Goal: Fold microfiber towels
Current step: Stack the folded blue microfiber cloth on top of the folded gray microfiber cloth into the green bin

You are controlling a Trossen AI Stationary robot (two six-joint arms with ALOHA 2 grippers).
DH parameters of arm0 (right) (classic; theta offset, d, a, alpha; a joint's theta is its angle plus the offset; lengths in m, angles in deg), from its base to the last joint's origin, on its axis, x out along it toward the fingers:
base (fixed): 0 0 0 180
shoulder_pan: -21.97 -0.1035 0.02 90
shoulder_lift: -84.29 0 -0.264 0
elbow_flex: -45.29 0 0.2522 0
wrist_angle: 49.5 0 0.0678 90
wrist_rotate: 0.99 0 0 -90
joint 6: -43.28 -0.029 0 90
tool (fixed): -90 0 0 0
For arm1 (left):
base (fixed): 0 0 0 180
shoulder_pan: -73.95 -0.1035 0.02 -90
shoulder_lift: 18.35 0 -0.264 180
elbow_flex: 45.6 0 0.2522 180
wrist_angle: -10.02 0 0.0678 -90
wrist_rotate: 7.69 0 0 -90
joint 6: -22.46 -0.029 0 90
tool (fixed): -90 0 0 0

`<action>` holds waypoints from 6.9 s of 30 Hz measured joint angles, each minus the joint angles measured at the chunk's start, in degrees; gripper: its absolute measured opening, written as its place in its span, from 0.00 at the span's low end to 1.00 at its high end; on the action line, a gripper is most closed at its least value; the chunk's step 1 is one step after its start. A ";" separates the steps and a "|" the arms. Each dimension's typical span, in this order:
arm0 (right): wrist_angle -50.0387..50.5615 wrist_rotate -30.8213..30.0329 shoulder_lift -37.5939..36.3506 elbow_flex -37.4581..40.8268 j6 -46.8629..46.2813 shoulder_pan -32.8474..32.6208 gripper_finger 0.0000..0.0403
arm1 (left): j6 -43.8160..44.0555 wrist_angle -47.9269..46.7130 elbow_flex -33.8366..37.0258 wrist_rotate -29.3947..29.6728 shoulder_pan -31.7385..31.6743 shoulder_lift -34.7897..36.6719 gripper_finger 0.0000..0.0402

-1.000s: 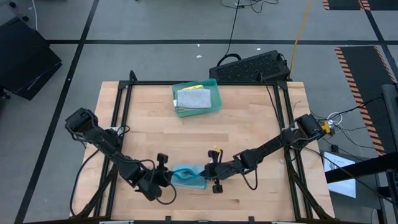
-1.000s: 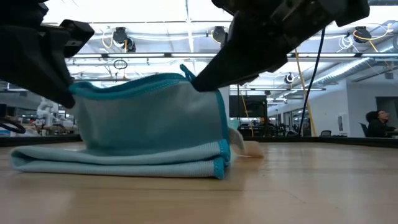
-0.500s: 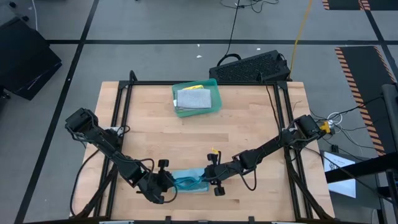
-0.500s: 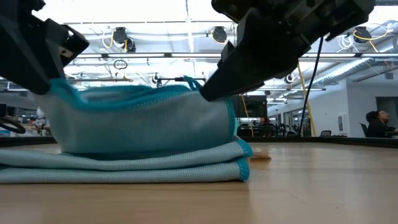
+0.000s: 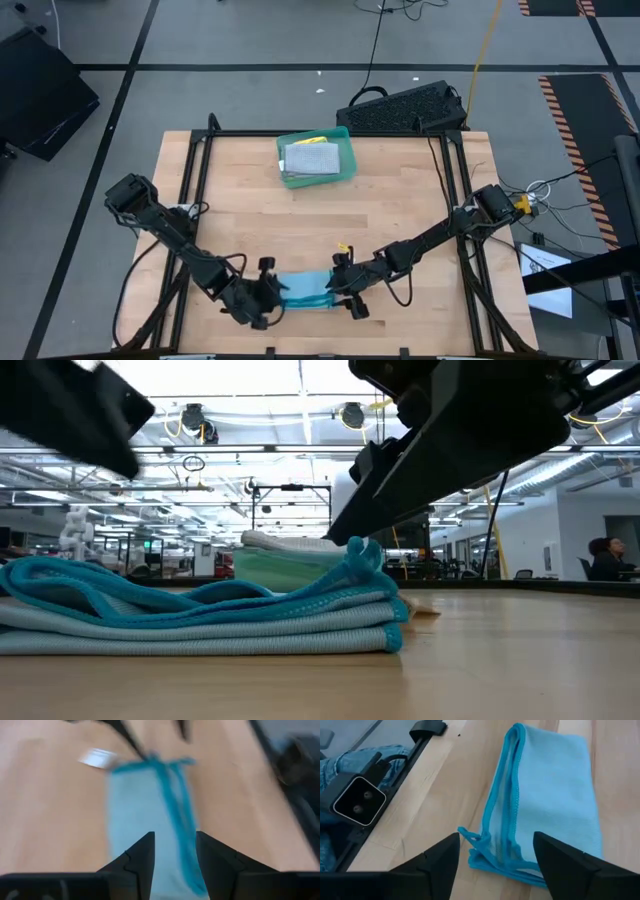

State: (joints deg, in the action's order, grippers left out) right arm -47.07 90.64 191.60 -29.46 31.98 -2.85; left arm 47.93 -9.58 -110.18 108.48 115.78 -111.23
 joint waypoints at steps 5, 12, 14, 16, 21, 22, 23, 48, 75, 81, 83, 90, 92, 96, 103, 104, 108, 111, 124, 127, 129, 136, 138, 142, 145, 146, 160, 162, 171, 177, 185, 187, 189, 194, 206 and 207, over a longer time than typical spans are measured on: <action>-2.09 -0.11 0.01 0.04 -0.23 -0.02 0.58 | 5.58 2.62 0.51 5.59 -1.70 -1.71 0.36; -8.81 -1.36 0.63 4.37 -0.37 -2.28 0.46 | 6.16 10.86 0.94 4.25 -1.91 -10.22 0.36; -10.36 -2.88 0.20 6.10 -1.08 -2.97 0.44 | 7.17 13.03 0.91 2.17 -2.17 -12.65 0.36; -12.76 -3.64 0.17 7.26 -1.42 -3.52 0.44 | 7.86 13.45 0.95 -0.33 -2.60 -14.77 0.36; -12.51 -10.62 0.11 8.64 1.90 -6.25 0.48 | 5.43 13.24 0.68 -3.24 -3.22 -14.28 0.36; -12.37 -12.19 0.11 8.95 3.26 -6.79 0.49 | 4.61 12.98 0.78 -3.15 -3.37 -13.39 0.36; -12.12 -13.73 0.11 9.08 4.54 -7.25 0.52 | 3.48 12.74 0.81 -2.57 -3.35 -12.02 0.36; -17.81 -27.15 0.42 8.79 -0.60 -10.54 0.78 | 0.72 -5.72 -20.45 7.30 -2.34 -25.58 0.78; -17.60 -32.88 0.24 8.79 7.27 -11.42 0.78 | -3.05 -14.90 -21.06 -9.24 -13.16 -19.42 0.04; -17.00 -36.67 0.51 8.76 14.72 -11.13 0.78 | -2.36 -15.77 -21.15 -15.83 -17.58 -17.00 0.06; -16.36 -38.75 0.70 8.76 16.42 -10.65 0.78 | -2.29 -15.58 -21.24 -17.95 -18.67 -16.19 0.07; -17.70 -35.73 0.86 8.79 17.49 -9.21 0.78 | -1.00 -16.84 -21.23 -22.18 -21.07 -14.27 0.04; -17.95 -34.99 1.55 8.89 16.87 -8.42 0.78 | -1.07 -16.84 -21.38 -22.24 -21.30 -13.01 0.04; -18.50 -37.14 2.25 8.98 16.79 -7.47 0.78 | -1.64 -16.37 -21.33 -22.83 -21.36 -11.40 0.06; -24.68 -36.43 2.14 8.95 16.51 -5.67 0.68 | -2.63 -15.86 -21.35 -23.39 -21.41 -9.51 0.04; -25.46 -35.95 2.14 8.94 16.16 -5.40 0.63 | -2.71 -15.55 -21.35 -23.39 -21.41 -9.47 0.04; -26.51 -35.17 2.14 8.94 14.34 -4.31 0.40 | -3.40 -15.43 -21.35 -23.39 -21.41 -9.40 0.06; -26.85 -32.38 2.14 8.94 12.55 -3.23 0.19 | -3.80 -15.52 -21.35 -23.32 -21.41 -9.40 0.08; -26.71 -23.91 2.14 8.94 1.54 1.84 0.02 | 1.53 -21.56 -21.35 -9.97 -18.41 -9.40 0.54; -25.22 -23.44 1.69 8.94 -0.60 2.73 0.02 | 3.14 -24.03 -21.69 -8.93 -17.83 -9.40 0.70; -23.19 -22.17 0.64 8.94 -1.54 3.77 0.02 | 4.40 -26.69 -22.53 -8.82 -17.44 -9.40 0.78; -15.06 -16.83 -5.56 8.94 -3.21 8.62 0.02 | 13.50 -46.37 -25.95 -1.10 -15.33 -6.26 0.85; -12.32 -15.55 -8.02 8.95 -3.52 10.83 0.02 | 16.88 -50.34 -24.87 4.51 -14.15 -3.34 0.82; -9.82 -12.12 -12.55 8.96 -2.75 16.83 0.02 | 22.27 -55.37 -20.74 15.58 -12.03 3.92 0.74; -9.93 -7.94 -15.07 8.92 -2.30 22.81 0.02 | 21.76 -54.61 -15.87 20.07 -11.35 10.47 0.68; -10.25 -6.71 -15.55 8.92 -2.12 24.90 0.02 | 21.54 -53.42 -14.30 21.45 -11.46 12.54 0.67; 4.13 14.84 -9.31 -8.87 1.56 44.77 0.02 | 21.35 -40.93 2.48 32.10 -16.16 29.86 0.57; 5.29 17.35 -7.37 -12.38 2.55 45.42 0.02 | 19.88 -38.56 3.81 32.01 -16.67 30.12 0.57; 5.22 31.02 -0.51 -25.92 2.84 49.98 0.02 | 13.02 -27.27 5.60 30.62 -18.15 29.90 0.57; 1.93 37.84 5.02 -33.37 -1.29 52.14 0.02 | 8.65 -23.35 5.62 31.03 -18.73 29.88 0.57; -6.02 49.80 12.28 -39.56 -11.83 54.39 0.02 | 3.91 -19.02 9.12 30.03 -27.94 27.54 0.57; -7.46 52.88 13.34 -39.63 -14.69 54.88 0.02 | -1.86 -12.57 11.24 26.69 -32.16 26.86 0.57; -7.46 54.70 13.84 -39.60 -15.85 54.96 0.02 | -8.64 -5.17 13.76 25.60 -36.29 26.28 0.57; -7.73 58.04 13.61 -39.60 -16.71 55.04 0.03 | -25.55 15.68 17.92 18.49 -46.13 25.76 0.57; -6.16 63.21 13.40 -39.60 -17.02 56.77 0.03 | -29.47 22.98 20.79 2.13 -65.50 25.81 0.57; -5.79 63.24 13.45 -39.60 -16.73 56.99 0.03 | -29.43 23.40 20.79 0.06 -66.24 25.81 0.57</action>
State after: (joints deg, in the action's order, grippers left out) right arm -52.86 153.89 205.05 -69.06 15.25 54.14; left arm 18.50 13.82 -89.40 108.54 49.54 -85.42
